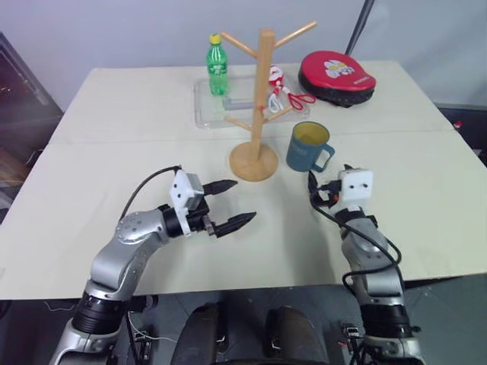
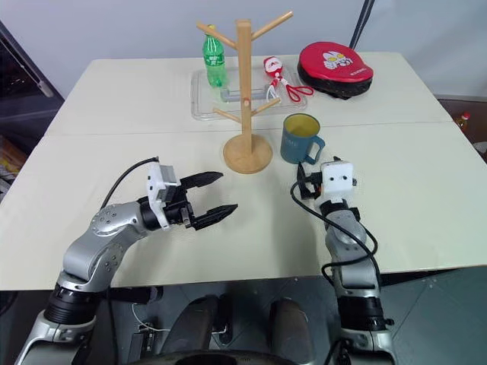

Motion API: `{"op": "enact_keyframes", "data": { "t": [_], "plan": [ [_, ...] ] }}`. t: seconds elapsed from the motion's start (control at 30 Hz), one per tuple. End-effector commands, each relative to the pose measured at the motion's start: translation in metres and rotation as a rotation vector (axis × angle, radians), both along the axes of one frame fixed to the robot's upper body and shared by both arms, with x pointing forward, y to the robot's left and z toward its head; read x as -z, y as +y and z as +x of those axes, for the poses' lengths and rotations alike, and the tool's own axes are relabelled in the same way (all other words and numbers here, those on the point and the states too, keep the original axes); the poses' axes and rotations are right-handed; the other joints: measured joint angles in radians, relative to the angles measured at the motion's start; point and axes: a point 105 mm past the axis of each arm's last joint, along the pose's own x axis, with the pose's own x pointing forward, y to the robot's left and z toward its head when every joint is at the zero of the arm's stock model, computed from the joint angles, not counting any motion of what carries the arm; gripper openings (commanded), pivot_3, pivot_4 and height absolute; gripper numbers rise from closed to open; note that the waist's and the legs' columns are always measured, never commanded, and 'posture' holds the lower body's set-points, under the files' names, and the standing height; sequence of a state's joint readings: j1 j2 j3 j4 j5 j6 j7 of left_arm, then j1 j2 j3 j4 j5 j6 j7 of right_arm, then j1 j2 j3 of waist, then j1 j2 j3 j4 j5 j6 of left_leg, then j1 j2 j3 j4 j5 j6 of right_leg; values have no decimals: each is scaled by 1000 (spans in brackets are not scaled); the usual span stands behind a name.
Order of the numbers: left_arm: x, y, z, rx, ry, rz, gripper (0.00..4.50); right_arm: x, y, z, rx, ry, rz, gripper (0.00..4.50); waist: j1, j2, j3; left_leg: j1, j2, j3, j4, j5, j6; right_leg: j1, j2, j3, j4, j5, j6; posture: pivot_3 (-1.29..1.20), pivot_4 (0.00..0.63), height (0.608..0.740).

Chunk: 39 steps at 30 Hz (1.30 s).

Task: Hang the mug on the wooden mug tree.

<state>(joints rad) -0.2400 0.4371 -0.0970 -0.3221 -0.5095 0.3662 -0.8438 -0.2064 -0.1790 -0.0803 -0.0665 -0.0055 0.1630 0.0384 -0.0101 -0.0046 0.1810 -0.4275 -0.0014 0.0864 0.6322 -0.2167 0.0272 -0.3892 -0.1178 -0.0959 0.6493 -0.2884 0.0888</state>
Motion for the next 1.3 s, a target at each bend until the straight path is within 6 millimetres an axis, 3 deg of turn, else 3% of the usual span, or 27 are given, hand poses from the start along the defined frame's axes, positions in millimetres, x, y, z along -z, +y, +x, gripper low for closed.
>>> {"op": "enact_keyframes", "data": {
  "t": [0.03,0.8,1.27,1.3],
  "plan": [
    [-12,-3,-6,27,-46,-7,4500,-4,-10,7,75,-15,-15,4459,-2,0,0,0,0,0,0,0,0,0,0,0,0,0,0,0,150,739],
    [-18,3,-7,-13,-84,-31,4500,-2,-23,39,204,22,59,4459,-4,0,0,0,0,0,0,0,1,0,1,0,1,0,0,0,150,739],
    [-18,2,-6,-9,-85,-28,4500,-1,-12,48,197,33,126,4459,-5,0,0,0,0,0,0,0,1,0,1,0,1,0,0,0,150,739],
    [-19,2,-6,-9,-85,-29,4500,-1,-11,49,192,35,136,3951,-5,0,0,0,0,0,0,0,1,0,1,0,1,0,0,0,150,739]
  ]
}}
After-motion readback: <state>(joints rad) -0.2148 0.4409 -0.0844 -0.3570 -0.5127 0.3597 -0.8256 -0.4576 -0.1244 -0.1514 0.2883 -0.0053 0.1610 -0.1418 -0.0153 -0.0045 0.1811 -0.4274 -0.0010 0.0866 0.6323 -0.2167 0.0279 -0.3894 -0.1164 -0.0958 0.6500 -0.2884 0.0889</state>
